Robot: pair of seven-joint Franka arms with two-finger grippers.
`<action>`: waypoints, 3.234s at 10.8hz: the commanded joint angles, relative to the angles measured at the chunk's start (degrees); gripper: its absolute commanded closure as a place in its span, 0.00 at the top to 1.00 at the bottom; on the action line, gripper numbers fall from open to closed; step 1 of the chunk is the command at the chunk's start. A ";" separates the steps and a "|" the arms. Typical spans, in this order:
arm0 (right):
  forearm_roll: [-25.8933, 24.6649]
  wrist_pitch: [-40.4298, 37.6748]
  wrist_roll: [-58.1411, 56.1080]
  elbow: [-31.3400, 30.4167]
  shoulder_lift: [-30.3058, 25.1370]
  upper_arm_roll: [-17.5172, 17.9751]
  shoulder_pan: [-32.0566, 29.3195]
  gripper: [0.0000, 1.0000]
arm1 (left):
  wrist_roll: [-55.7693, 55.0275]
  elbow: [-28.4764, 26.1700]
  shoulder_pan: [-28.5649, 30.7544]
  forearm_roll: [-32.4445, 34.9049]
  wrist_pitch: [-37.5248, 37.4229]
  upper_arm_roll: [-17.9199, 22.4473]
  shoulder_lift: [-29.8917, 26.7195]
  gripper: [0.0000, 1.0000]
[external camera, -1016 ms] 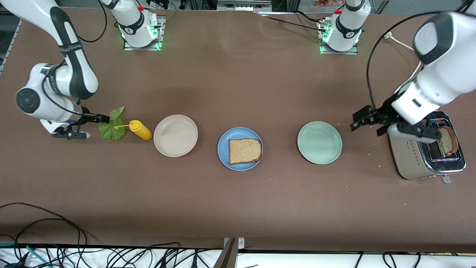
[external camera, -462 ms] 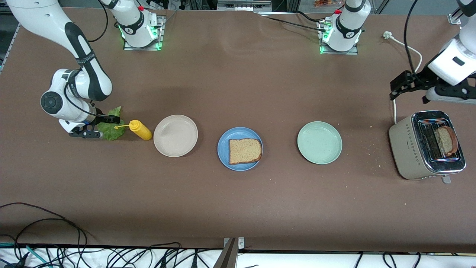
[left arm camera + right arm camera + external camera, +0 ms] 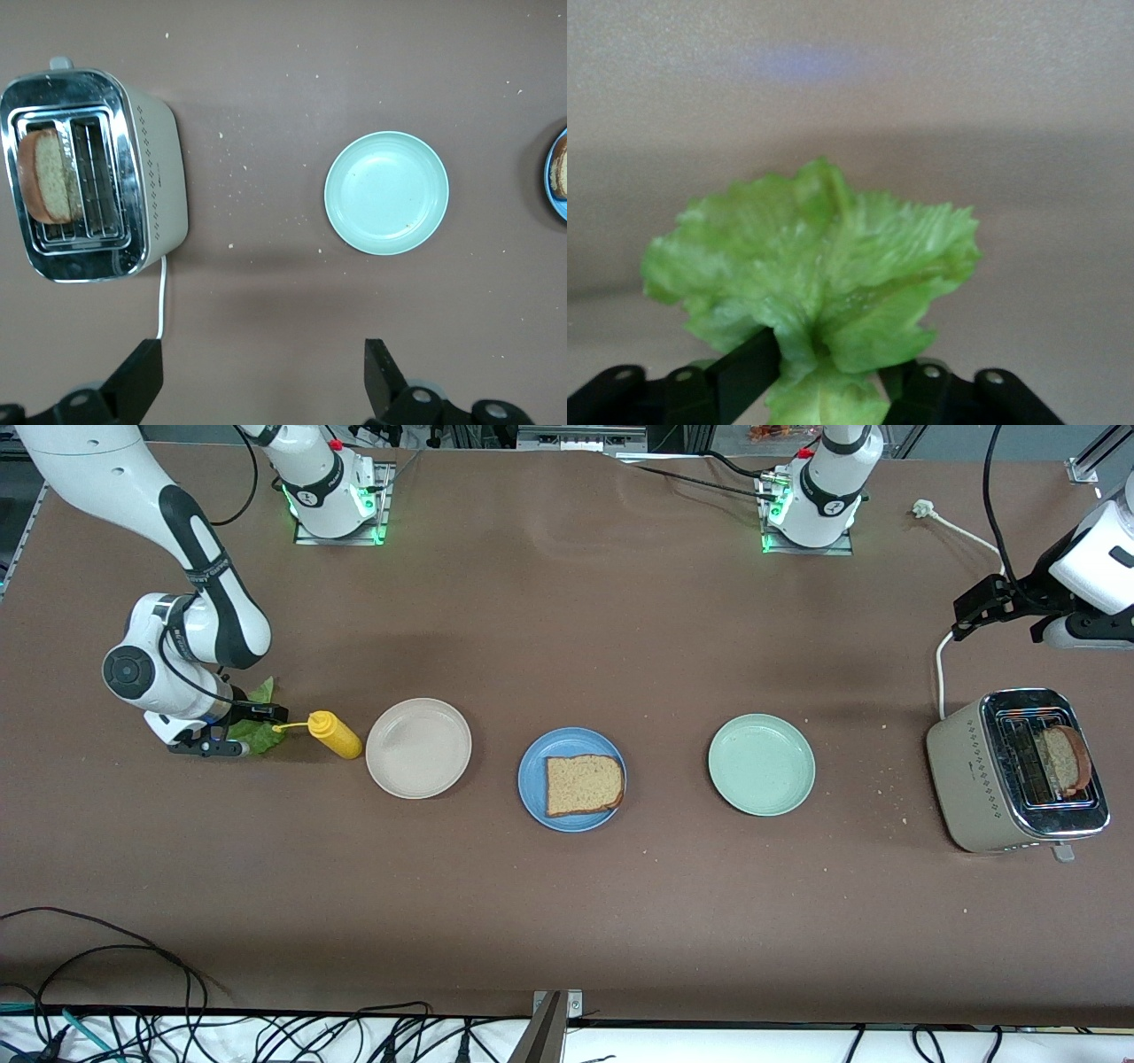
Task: Make sandwich in blue plate with both arms
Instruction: 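Grasp the green lettuce leaf with the right gripper and lift it, then carry the lettuce over the blue plate and lower it onto the bread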
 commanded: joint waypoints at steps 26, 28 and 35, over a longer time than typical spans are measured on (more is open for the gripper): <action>8.99 -19.05 12.91 56.92 21.86 15.03 30.21 0.18 | -2.27 4.08 0.20 1.83 -1.70 -0.73 2.69 1.00; 8.73 -12.28 12.72 58.88 26.45 15.93 31.34 0.18 | -2.19 4.79 0.20 1.83 -1.70 -0.73 3.13 1.00; 8.20 -9.34 9.04 58.97 27.79 15.76 32.58 1.00 | -2.10 4.88 0.20 1.83 -1.70 -0.64 3.40 1.00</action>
